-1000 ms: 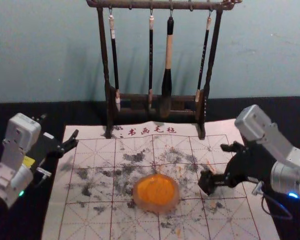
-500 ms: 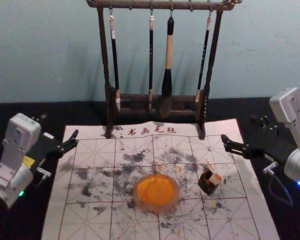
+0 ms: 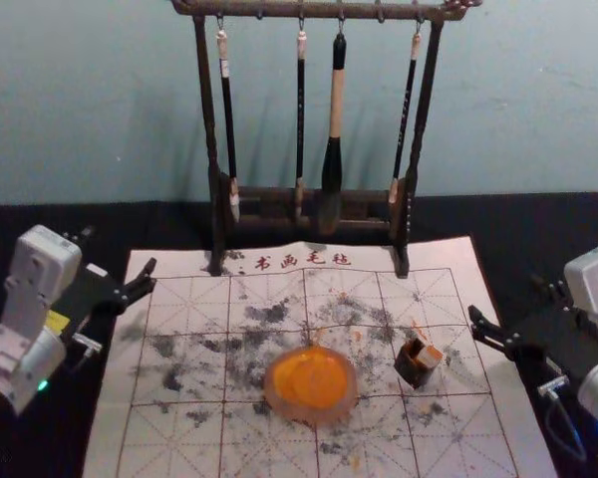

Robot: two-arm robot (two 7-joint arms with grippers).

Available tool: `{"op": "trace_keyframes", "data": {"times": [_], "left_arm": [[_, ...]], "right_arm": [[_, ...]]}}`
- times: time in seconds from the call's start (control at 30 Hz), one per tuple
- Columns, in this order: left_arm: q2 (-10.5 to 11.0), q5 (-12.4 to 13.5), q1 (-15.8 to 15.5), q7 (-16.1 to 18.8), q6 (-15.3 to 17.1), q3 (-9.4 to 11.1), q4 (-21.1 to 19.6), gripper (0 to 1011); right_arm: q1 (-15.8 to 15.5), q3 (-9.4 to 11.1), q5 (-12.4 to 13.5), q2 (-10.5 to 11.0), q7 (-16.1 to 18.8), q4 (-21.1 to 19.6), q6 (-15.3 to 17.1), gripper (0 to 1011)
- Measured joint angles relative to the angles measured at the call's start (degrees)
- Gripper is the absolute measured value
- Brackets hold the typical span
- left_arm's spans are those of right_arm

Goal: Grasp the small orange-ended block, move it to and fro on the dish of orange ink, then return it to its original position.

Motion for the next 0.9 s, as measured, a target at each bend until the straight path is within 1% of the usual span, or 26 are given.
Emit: {"op": "trace_keyframes", "data": {"times": [0.13, 0.23, 0.9], "left_arm": [[0.0, 0.0, 0.0, 0.0, 0.0, 0.0, 0.0, 1001], [0.0, 0.0, 0.0, 0.0, 0.0, 0.0, 0.0, 1001], [0.0, 0.0, 0.0, 0.0, 0.0, 0.0, 0.0, 1001]], "right_arm": [[-0.4, 0.7, -0.7, -1.1, -0.5, 1.3, -1.3, 1000], [-0.3, 1.0, -1.2, -2.0, -1.1, 2.2, -1.3, 1000], [-0.2, 0.9, -1.0, -1.7, -0.9, 1.9, -1.3, 1000]]}}
